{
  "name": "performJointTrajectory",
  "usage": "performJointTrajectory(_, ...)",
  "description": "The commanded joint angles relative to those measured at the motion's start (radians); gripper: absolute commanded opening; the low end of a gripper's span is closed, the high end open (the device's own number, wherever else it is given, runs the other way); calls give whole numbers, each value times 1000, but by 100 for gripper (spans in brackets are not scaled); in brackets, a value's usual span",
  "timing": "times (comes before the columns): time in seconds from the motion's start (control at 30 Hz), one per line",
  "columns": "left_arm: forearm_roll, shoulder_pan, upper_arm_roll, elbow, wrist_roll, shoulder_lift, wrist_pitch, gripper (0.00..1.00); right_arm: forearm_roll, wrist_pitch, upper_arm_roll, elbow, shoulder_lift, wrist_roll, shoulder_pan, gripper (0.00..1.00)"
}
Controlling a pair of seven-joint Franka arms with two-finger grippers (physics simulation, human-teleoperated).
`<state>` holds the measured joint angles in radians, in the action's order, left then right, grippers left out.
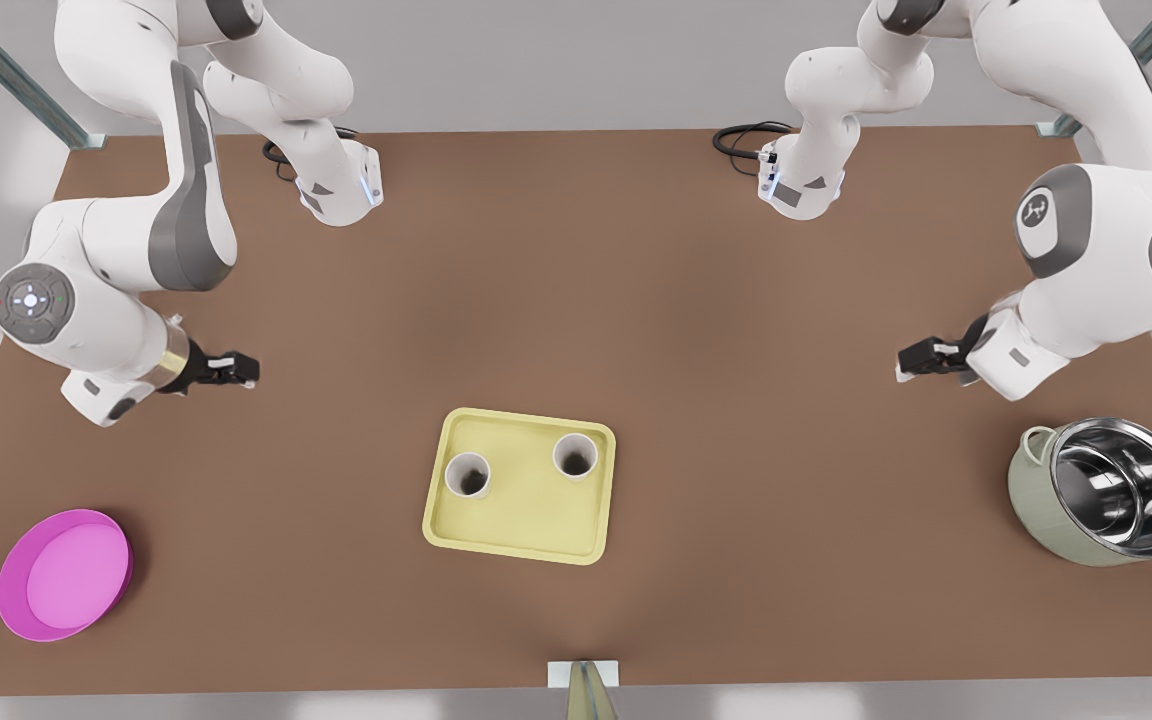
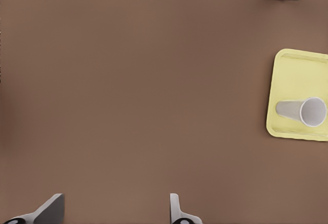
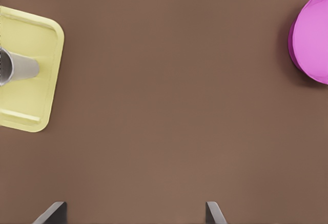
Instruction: Use the left arm to pick up the white IKEA cup from the tray and place it on the middle-left position; use the right arm to pick up the white IKEA cup from the tray and place it on the middle-right position
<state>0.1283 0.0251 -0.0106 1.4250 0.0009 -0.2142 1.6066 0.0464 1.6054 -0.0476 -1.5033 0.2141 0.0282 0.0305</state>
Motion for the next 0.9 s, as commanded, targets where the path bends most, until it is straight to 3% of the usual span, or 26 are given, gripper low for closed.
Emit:
performJointTrajectory(0.0,-2,-1,0,2,-4,6,111,100,1,106,0,0,1,29,0,100)
performJointTrajectory(0.1,-21,133,-2,-11,18,-37,124,100,-5,99,0,0,8,44,-1,100)
performJointTrajectory(0.13,-110,262,-3,-63,-180,-105,124,100,-5,102,2,0,10,45,-1,100)
performJointTrajectory(0.23,-113,427,-3,-176,-530,-290,216,100,-6,114,2,2,17,45,-1,100)
performJointTrajectory(0.37,-110,492,-5,-176,-665,-436,446,100,-6,154,5,2,51,45,0,100)
performJointTrajectory(0.5,-144,559,-3,-164,-705,-501,498,100,-8,231,-2,2,136,21,141,100)
performJointTrajectory(0.6,-145,576,-3,-170,-707,-527,555,100,-8,277,-2,3,186,-178,289,100)
performJointTrajectory(0.77,-157,601,-3,-164,-717,-554,570,100,-103,415,-5,43,355,-251,310,100)
performJointTrajectory(0.87,-156,595,11,-184,-665,-593,677,100,-102,496,-6,43,413,-272,330,100)
